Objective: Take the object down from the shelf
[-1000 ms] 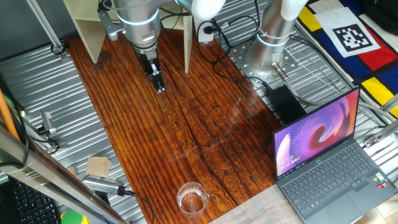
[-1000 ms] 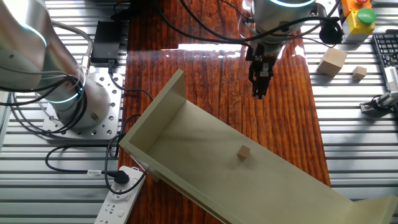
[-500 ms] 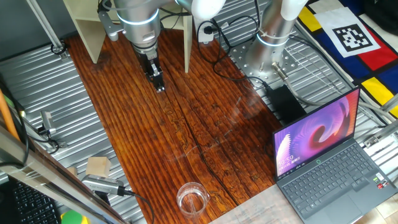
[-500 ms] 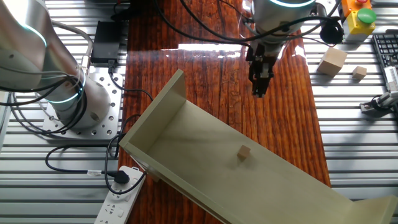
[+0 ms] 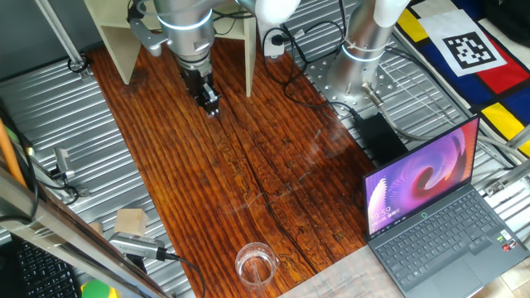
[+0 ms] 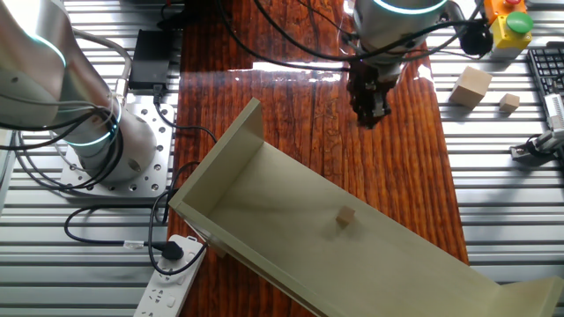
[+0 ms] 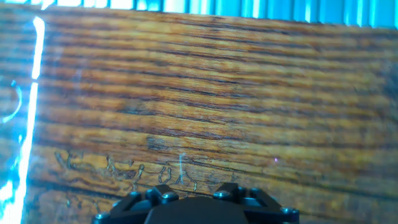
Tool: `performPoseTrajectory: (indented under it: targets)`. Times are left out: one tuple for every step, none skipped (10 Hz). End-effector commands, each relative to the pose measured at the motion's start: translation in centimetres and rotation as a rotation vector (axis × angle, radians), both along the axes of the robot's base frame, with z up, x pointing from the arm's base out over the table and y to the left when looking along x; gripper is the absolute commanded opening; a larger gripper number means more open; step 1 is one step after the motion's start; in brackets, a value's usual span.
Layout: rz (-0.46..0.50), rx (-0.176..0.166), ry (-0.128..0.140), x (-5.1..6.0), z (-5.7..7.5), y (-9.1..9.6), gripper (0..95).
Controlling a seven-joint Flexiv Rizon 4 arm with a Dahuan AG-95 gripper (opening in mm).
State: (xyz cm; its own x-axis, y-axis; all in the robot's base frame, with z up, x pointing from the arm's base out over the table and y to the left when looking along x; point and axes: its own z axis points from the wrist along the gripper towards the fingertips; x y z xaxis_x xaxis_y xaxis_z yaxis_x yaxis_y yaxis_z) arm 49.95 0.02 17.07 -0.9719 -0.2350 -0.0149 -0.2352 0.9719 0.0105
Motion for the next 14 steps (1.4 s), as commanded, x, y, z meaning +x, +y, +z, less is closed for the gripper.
performPoseTrajectory:
  targets:
    - [0.079,-0.025,0.003,0.1,0.0,0.0,0.0]
    - [0.133,-0.032,0.011,0.1,0.0,-0.1,0.0]
    - [0.181,-0.042,0.019,0.3,0.3,-0.3,0.0]
    - [0.224,-0.041,0.035,0.5,0.9,-1.0,0.0]
    - [0.250,-0.040,0.047,0.6,1.5,-1.6,0.0]
    - [0.301,-0.037,0.070,0.6,2.9,-3.3,0.0]
    - [0.335,-0.033,0.089,0.3,4.3,-4.9,0.0]
    - [0.361,-0.031,0.097,0.1,5.3,-6.0,0.0]
    - [0.404,-0.033,0.113,0.0,6.8,-7.6,0.0]
    - [0.456,-0.039,0.135,-0.2,7.8,-8.9,0.0]
    - [0.482,-0.043,0.152,-0.4,8.2,-9.7,0.0]
    - [0.502,-0.048,0.161,-0.6,8.6,-10.6,0.0]
    - [0.516,-0.061,0.168,-0.9,8.9,-11.1,0.0]
    - [0.530,-0.089,0.176,-1.1,8.9,-11.8,0.0]
